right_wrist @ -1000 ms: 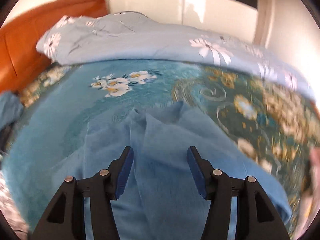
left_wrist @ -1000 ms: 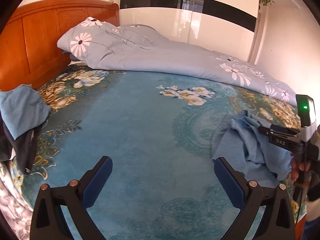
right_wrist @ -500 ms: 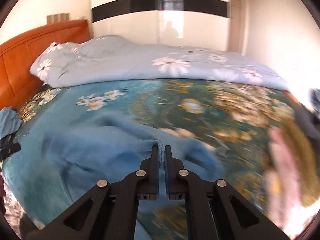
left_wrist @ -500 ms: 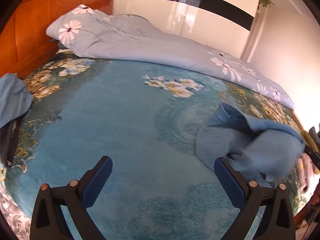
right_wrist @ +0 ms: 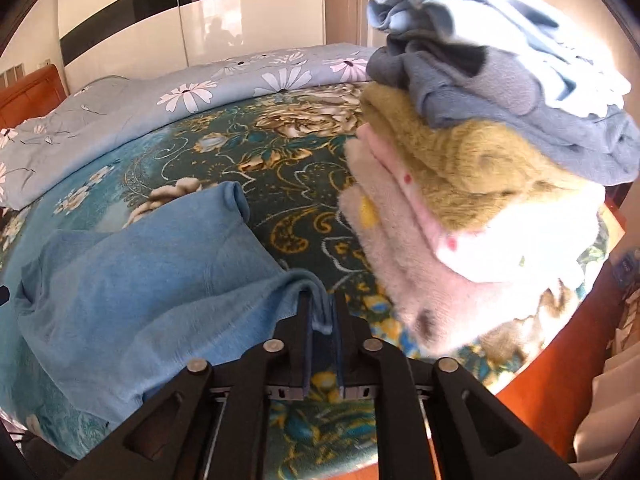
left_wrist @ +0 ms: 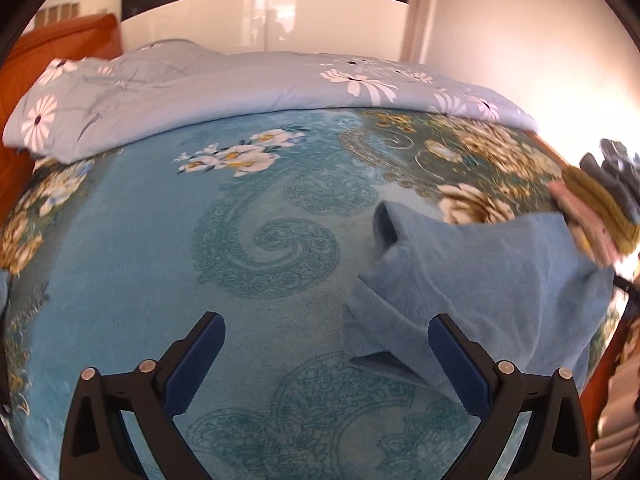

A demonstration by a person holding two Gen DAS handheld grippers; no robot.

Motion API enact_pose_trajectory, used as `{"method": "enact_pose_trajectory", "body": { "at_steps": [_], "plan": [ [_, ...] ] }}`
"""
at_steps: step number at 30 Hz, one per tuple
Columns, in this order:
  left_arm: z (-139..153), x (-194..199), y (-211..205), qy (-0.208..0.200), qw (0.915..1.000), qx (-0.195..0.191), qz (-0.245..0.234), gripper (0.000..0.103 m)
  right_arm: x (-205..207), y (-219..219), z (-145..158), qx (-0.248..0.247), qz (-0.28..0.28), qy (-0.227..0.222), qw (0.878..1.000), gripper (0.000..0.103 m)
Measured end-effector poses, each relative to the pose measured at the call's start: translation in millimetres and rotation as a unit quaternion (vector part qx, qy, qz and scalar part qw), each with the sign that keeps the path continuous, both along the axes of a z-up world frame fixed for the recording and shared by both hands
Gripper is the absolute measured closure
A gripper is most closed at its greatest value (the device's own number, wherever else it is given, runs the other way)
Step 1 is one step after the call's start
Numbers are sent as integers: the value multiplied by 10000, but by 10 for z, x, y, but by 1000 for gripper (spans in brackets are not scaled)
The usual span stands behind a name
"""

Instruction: Fold clothes

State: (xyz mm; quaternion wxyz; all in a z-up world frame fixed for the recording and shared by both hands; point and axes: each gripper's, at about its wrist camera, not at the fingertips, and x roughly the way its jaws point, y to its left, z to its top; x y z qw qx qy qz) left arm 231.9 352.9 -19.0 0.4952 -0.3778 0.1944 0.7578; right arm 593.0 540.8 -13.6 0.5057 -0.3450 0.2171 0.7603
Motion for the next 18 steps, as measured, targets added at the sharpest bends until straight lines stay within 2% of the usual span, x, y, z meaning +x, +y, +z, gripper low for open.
{"method": "enact_pose_trajectory", "body": {
  "at_steps": [2, 4, 7, 9, 10, 12, 15, 18],
  "plan": [
    [-17, 44, -57, 137, 9999, -85, -63, 0, 74, -120, 91, 243, 8, -155, 9996, 85],
    [-39, 83, -120, 301, 9993, -151, -137, 0, 108, -229, 162, 422, 117, -310, 9986, 71],
    [-86, 172, -143, 657, 9964, -366, -401, 0, -45, -422, 156, 417, 853, -591, 9937, 62],
    [-122, 232, -158, 900, 9928, -515, -593, 0, -220, -555, 57, 451, 1416, -875, 9850, 58],
    [-158, 267, -164, 1064, 9892, -629, -784, 0, -303, -612, 0, 470, 1668, -1020, 9796, 54],
    [-195, 340, -157, 1464, 9801, -848, -1039, 0, -428, -702, -118, 545, 2052, -1350, 9678, 53],
    [-249, 425, -114, 2038, 9627, -1035, -1446, 0, -523, -772, -236, 824, 2331, -1856, 9510, 53],
    [-343, 467, 27, 2336, 9490, -1142, -1783, 0, -572, -803, -218, 1287, 2503, -1986, 9388, 53]
  ]
}}
